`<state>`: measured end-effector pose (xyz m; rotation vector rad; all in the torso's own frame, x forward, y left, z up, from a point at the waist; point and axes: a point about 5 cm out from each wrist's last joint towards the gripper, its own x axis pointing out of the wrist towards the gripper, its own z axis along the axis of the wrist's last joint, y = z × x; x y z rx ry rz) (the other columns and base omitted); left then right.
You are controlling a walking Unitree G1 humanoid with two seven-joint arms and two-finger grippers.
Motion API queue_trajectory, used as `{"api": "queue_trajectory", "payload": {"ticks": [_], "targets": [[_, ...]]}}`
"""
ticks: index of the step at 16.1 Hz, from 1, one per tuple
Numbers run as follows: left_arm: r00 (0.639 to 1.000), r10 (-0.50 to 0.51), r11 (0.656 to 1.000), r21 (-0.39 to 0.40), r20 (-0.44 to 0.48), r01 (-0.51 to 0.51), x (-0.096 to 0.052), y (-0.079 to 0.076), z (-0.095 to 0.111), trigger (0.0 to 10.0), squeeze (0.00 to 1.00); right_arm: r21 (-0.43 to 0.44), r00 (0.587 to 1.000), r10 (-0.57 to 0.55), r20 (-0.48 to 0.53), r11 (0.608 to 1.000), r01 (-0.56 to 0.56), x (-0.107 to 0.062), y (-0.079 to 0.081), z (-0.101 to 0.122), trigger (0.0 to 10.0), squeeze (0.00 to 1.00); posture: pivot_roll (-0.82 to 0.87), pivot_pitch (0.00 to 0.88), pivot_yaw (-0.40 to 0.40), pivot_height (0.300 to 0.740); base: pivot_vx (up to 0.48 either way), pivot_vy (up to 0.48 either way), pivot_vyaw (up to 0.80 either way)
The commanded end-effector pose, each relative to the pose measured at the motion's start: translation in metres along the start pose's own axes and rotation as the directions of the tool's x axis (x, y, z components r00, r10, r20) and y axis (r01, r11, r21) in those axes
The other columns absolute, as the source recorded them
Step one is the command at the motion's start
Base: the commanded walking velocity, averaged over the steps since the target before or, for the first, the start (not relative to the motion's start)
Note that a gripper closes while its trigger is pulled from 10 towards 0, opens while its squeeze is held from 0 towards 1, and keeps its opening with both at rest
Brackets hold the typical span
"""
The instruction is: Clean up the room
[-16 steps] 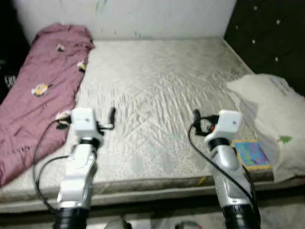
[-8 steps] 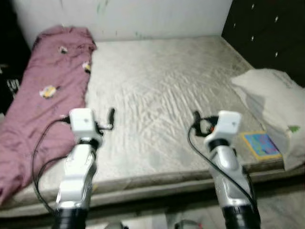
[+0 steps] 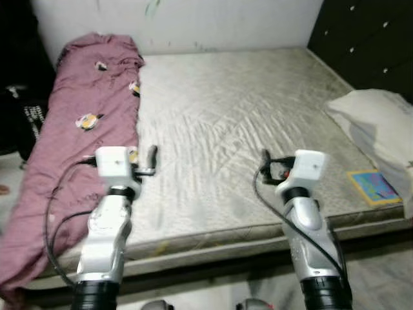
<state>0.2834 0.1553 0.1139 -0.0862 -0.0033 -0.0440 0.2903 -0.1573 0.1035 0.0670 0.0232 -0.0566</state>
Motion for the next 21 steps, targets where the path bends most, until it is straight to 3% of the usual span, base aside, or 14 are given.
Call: {"api": "queue_trajectory", "payload": {"ticks": [1, 21], "targets": [[1.0, -0.023, 1.0, -0.016, -0.001, 0.023, 0.0014, -0.0081, 0.0008, 10.0, 0.0, -0.014, 1.0, -0.025, 0.011, 1.0, 0.026, -0.0001, -0.0097, 0.0032, 10.0, 0.0, -0.1, 0.0, 0.02, 0.74, 0.0, 0.476, 0.0], [1.0, 0.0, 1.0, -0.001, 0.01, 0.0, 0.0024, -0.0054, 0.0024, 10.0, 0.0, -0.036, 1.0, -0.017, 0.015, 0.999, 0.018, 0.0018, -0.0079, 0.0046, 10.0, 0.0, -0.1, 0.0, 0.021, 0.74, 0.0, 0.448, 0.0]]}}
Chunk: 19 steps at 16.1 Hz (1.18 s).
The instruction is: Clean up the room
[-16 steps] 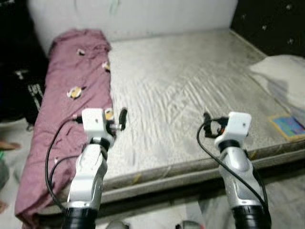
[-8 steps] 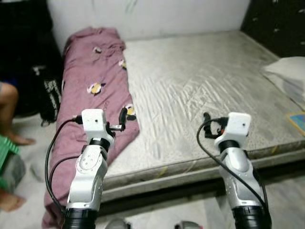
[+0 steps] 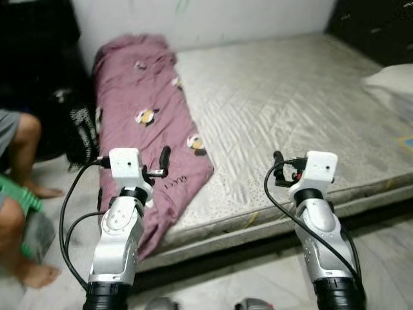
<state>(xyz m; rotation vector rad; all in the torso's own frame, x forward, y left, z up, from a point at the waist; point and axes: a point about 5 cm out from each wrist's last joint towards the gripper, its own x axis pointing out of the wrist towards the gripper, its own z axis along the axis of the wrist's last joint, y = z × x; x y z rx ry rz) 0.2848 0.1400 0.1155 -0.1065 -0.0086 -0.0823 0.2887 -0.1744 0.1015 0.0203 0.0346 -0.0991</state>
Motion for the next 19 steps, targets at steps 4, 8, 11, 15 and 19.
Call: {"api": "queue_trajectory", "payload": {"ticks": [4, 8, 11, 15, 19], "targets": [[0.999, 0.039, 0.998, 0.038, 0.023, -0.04, -0.0017, 0.0105, 0.005, 10.0, 0.0, -0.001, 0.999, 0.033, 0.033, 0.999, -0.033, 0.0017, 0.0105, 0.0069, 10.0, 0.0, -0.1, 0.0, 0.024, 0.74, 0.0, 0.0, 0.59], [0.999, 0.03, 0.998, 0.055, 0.031, -0.031, -0.0021, 0.0088, 0.0056, 10.0, 0.0, 0.001, 0.999, 0.031, 0.029, 1.0, -0.031, 0.0026, 0.0104, 0.006, 10.0, 0.0, -0.09, 0.0, 0.023, 0.74, 0.0, 0.0, 0.3], [1.0, 0.008, 0.999, 0.046, 0.025, -0.009, -0.0025, 0.0081, 0.0047, 10.0, 0.0, 0.012, 0.999, 0.025, 0.031, 1.0, -0.026, 0.0027, 0.0094, 0.006, 10.0, 0.0, -0.09, 0.0, 0.023, 0.74, 0.0, 0.0, 0.0], [0.999, -0.029, 0.999, 0.046, 0.039, 0.027, -0.0037, 0.0071, 0.0058, 10.0, 0.0, 0.018, 0.999, 0.023, 0.031, 1.0, -0.023, 0.003, 0.0097, 0.0057, 10.0, 0.0, -0.09, 0.0, 0.024, 0.74, 0.07, 0.0, 0.0], [0.999, -0.037, 0.998, 0.049, 0.04, 0.035, -0.0037, 0.0067, 0.0061, 10.0, 0.0, 0.028, 0.999, 0.018, 0.029, 0.999, -0.019, 0.0032, 0.0095, 0.0054, 10.0, 0.0, -0.09, 0.0, 0.027, 0.74, 0.3, 0.0, -0.34]]}}
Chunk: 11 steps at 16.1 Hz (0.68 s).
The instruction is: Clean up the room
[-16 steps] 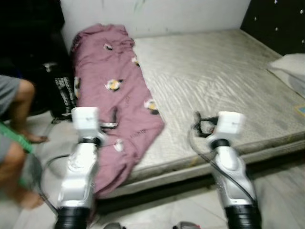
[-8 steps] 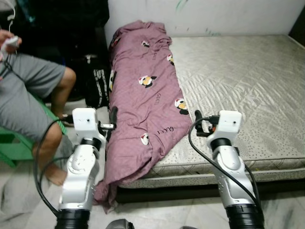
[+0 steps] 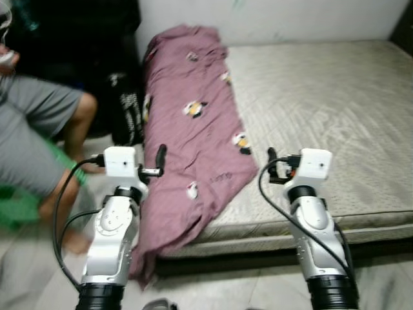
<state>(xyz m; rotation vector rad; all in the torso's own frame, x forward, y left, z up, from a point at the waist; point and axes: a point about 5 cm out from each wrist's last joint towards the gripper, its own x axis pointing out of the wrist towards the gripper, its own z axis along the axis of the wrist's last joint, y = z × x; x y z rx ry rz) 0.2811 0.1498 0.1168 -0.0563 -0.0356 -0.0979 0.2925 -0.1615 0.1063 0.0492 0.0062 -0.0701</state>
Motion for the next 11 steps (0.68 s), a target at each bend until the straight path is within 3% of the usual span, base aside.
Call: {"api": "queue_trajectory", "payload": {"ticks": [1, 8, 11], "targets": [[1.0, -0.019, 1.0, -0.004, 0.017, 0.02, 0.001, -0.0025, 0.0039, 10.0, 0.0, 0.0, 1.0, -0.013, 0.003, 1.0, 0.013, 0.0008, -0.0041, 0.001, 10.0, 0.0, -0.09, 0.0, 0.028, 0.74, 0.322, 0.0, 0.0], [1.0, -0.017, 1.0, -0.004, 0.016, 0.017, 0.0016, -0.0029, 0.0038, 10.0, 0.0, 0.002, 1.0, -0.02, 0.006, 1.0, 0.02, 0.0014, -0.0054, 0.0018, 10.0, 0.0, -0.09, 0.0, 0.027, 0.74, 0.314, 0.0, 0.0], [1.0, 0.014, 1.0, 0.008, 0.018, -0.014, 0.0015, -0.0014, 0.0035, 10.0, 0.0, 0.002, 1.0, -0.021, 0.006, 1.0, 0.021, 0.0018, -0.0059, 0.0019, 10.0, 0.0, -0.09, 0.0, 0.026, 0.74, 0.0, 0.0, 0.0]]}}
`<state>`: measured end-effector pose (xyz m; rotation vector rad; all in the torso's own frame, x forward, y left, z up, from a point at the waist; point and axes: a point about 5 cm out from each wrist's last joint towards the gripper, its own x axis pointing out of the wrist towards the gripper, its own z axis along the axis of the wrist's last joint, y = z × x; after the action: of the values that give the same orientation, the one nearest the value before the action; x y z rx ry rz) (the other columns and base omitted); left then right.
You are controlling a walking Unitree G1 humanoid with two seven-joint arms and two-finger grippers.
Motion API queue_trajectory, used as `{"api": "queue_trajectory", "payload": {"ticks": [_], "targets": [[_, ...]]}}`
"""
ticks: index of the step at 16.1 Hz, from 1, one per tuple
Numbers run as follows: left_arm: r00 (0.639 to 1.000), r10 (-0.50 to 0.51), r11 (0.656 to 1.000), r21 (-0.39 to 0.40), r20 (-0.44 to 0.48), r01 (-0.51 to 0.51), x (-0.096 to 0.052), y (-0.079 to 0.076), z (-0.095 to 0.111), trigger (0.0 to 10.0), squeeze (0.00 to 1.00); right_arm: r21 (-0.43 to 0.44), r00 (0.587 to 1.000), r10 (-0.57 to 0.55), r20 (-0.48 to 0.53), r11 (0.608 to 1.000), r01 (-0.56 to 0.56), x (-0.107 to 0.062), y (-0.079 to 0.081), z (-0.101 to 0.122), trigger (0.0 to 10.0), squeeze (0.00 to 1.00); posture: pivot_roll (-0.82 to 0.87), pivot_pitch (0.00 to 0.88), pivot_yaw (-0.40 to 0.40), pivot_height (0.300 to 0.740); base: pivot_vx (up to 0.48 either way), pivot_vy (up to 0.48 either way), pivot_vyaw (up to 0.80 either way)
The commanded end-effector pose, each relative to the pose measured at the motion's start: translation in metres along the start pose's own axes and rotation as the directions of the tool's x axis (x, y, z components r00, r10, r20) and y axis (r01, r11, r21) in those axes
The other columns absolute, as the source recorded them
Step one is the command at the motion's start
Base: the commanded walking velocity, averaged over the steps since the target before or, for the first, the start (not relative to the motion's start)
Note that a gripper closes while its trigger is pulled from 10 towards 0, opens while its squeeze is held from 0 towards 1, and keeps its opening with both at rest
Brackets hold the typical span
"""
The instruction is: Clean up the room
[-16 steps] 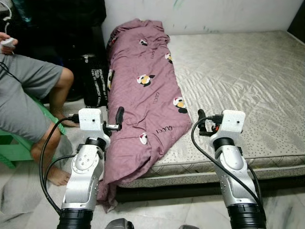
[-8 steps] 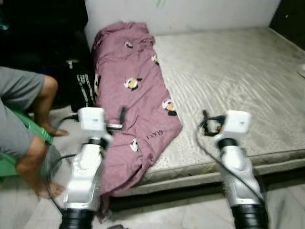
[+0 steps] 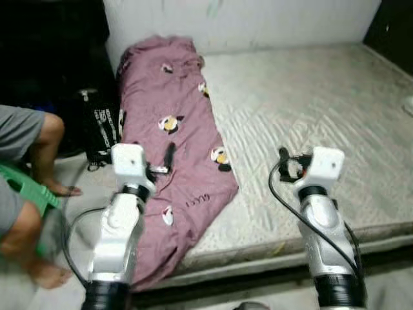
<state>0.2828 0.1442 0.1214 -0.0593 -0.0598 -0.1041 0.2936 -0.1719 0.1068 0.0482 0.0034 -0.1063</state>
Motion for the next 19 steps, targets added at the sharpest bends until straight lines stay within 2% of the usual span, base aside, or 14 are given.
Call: {"api": "queue_trajectory", "payload": {"ticks": [1, 4, 6, 9, 19], "targets": [[0.999, 0.037, 0.999, 0.014, -0.008, -0.037, -0.001, 0.006, -0.001, 10.0, 0.0, 0.002, 1.0, 0.015, 0.003, 1.0, -0.015, 0.0, 0.005, 0.001, 10.0, 0.0, -0.09, 0.0, 0.026, 0.74, 0.0, 0.0, 0.0], [0.998, 0.057, 0.998, 0.012, -0.017, -0.057, -0.003, 0.009, -0.002, 10.0, 0.0, 0.003, 1.0, 0.015, 0.005, 1.0, -0.015, 0.0, 0.004, 0.001, 10.0, 0.0, -0.09, 0.0, 0.025, 0.74, 0.0, 0.0, 0.0], [0.998, 0.061, 0.995, 0.074, 0.006, -0.061, -0.008, 0.012, 0.001, 10.0, 0.0, 0.008, 1.0, 0.017, 0.009, 1.0, -0.017, 0.0, 0.004, 0.002, 10.0, 0.0, -0.09, 0.0, 0.028, 0.74, 0.0, 0.0, 0.0], [0.994, 0.111, 0.986, 0.125, 0.011, -0.111, -0.014, 0.018, 0.002, 10.0, 0.0, 0.012, 1.0, 0.018, 0.01, 1.0, -0.018, 0.0, 0.005, 0.002, 10.0, 0.0, -0.08, 0.0, 0.028, 0.74, 0.0, 0.0, 0.0], [0.996, 0.092, 0.991, 0.101, 0.005, -0.092, -0.009, 0.015, 0.0, 10.0, 0.0, 0.011, 1.0, 0.025, 0.005, 1.0, -0.025, 0.0, 0.005, 0.001, 10.0, 0.0, -0.09, 0.0, 0.026, 0.642, 0.0, 0.0, 0.0]]}}
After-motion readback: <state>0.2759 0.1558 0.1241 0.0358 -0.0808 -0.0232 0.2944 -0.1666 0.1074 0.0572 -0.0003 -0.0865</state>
